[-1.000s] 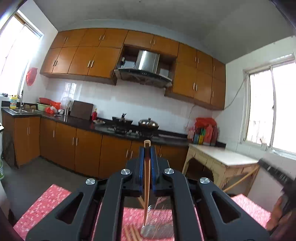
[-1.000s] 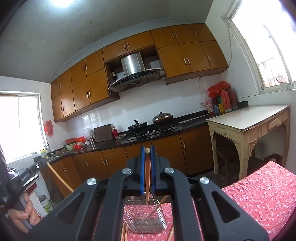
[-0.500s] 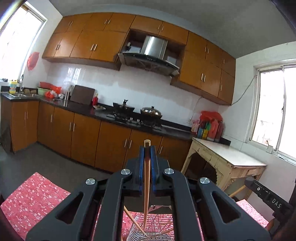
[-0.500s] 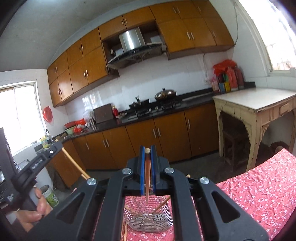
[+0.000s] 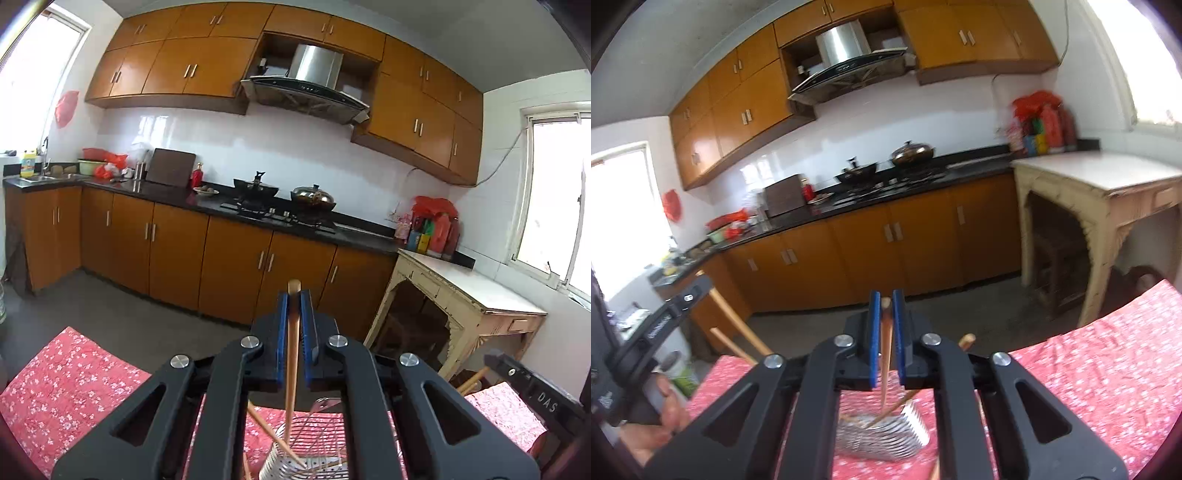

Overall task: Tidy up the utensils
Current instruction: 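Open both tools to drop the chopsticks into the wire holder, then grasp a wooden chopstick with the right tool while the left tool grasps another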

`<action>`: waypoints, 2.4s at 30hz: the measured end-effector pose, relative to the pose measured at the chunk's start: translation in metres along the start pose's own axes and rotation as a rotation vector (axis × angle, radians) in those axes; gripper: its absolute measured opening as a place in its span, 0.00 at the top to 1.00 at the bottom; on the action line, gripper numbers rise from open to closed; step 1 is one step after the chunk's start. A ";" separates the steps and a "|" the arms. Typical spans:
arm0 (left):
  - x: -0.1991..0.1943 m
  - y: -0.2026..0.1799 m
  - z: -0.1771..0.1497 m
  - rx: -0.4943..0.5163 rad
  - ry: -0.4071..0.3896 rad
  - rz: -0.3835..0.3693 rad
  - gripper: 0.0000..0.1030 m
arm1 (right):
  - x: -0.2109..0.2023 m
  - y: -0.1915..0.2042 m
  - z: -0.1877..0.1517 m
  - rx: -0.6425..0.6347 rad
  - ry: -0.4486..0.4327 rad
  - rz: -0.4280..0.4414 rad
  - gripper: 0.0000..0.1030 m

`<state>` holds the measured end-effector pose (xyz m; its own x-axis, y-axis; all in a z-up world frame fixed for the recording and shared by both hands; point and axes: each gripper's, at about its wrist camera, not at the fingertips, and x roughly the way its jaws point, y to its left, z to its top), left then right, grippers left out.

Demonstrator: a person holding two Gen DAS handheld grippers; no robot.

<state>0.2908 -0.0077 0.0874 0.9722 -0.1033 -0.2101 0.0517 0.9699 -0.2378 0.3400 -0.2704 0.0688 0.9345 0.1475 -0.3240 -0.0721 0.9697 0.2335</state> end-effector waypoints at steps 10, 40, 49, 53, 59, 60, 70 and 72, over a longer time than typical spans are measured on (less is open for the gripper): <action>-0.031 0.018 0.008 0.026 0.002 0.057 0.79 | -0.045 -0.030 -0.013 0.020 -0.032 -0.089 0.70; -0.094 0.063 -0.182 0.102 0.430 0.072 0.48 | -0.013 -0.050 -0.244 -0.005 0.502 -0.179 0.86; -0.086 0.057 -0.196 0.081 0.494 0.041 0.48 | 0.003 -0.062 -0.234 0.010 0.503 -0.259 0.92; -0.082 0.050 -0.204 0.087 0.533 0.035 0.48 | 0.008 -0.091 -0.224 0.104 0.484 -0.337 0.92; -0.070 0.041 -0.218 0.108 0.607 0.056 0.68 | 0.005 -0.105 -0.223 0.127 0.476 -0.354 0.92; -0.068 0.040 -0.219 0.106 0.618 0.062 0.70 | 0.005 -0.106 -0.223 0.123 0.475 -0.357 0.92; -0.059 0.029 -0.224 0.152 0.653 0.101 0.85 | 0.005 -0.105 -0.223 0.115 0.470 -0.359 0.92; -0.054 0.031 -0.222 0.166 0.659 0.124 0.92 | 0.003 -0.105 -0.223 0.114 0.468 -0.360 0.92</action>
<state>0.1887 -0.0207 -0.1194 0.6344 -0.0508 -0.7714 0.0341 0.9987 -0.0377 0.2724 -0.3286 -0.1614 0.6386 -0.0912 -0.7641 0.2827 0.9513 0.1227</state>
